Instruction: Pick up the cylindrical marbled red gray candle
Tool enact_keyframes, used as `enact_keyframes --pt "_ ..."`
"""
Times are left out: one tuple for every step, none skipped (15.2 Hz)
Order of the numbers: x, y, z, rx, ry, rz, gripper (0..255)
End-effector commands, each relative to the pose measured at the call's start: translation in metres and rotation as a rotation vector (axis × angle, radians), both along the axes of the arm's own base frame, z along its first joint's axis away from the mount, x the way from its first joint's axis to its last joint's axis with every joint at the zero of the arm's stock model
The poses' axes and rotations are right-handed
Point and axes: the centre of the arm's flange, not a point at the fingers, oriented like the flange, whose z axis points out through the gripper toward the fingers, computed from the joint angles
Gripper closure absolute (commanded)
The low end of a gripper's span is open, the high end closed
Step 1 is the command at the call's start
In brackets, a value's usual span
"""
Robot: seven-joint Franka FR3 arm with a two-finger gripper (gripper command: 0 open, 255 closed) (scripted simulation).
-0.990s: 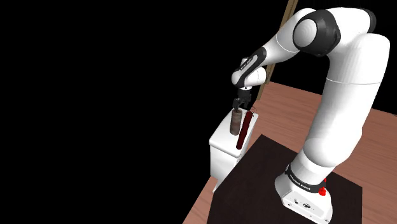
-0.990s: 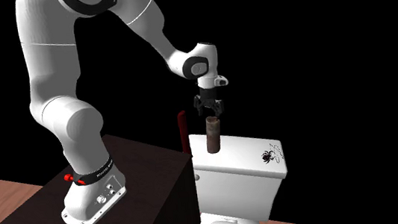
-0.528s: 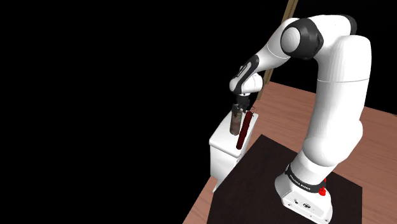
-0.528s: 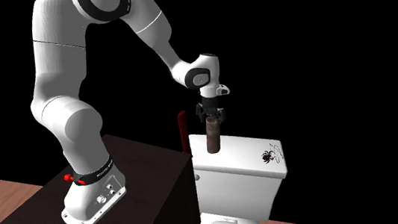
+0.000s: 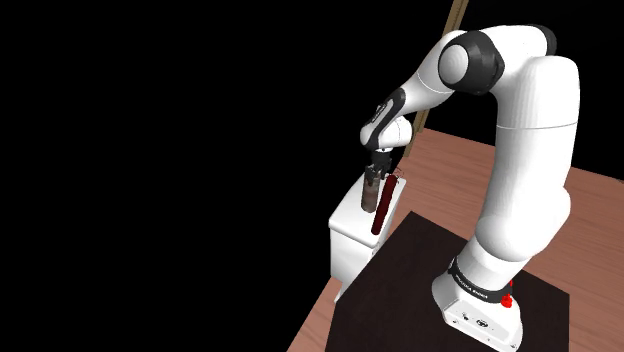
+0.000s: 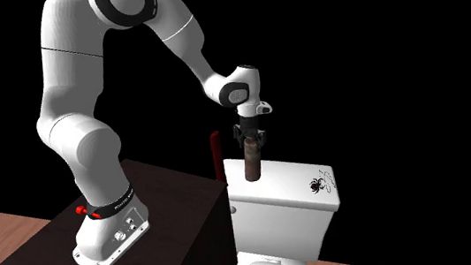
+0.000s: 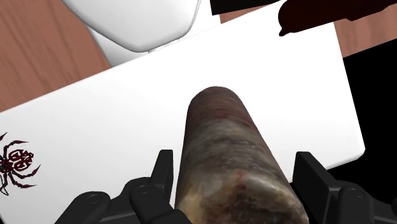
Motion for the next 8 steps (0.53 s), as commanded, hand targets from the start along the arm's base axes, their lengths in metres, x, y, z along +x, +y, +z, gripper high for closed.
enact_keyframes --pt "-0.001 0.001 -0.002 0.002 0.004 0.000 255" --pt "-0.001 0.001 -0.002 0.002 0.004 0.000 255" --pt "-0.001 0.001 -0.002 0.002 0.004 0.000 255" --pt "-0.002 0.001 -0.001 0.002 0.004 0.000 255" --pt "-0.002 0.001 0.004 0.002 0.004 0.000 255" --pt "-0.002 0.001 0.009 0.002 0.004 0.000 255" --pt "-0.002 0.001 0.014 0.002 0.004 0.000 255" --pt "-0.002 0.001 0.020 0.002 0.004 0.000 255"
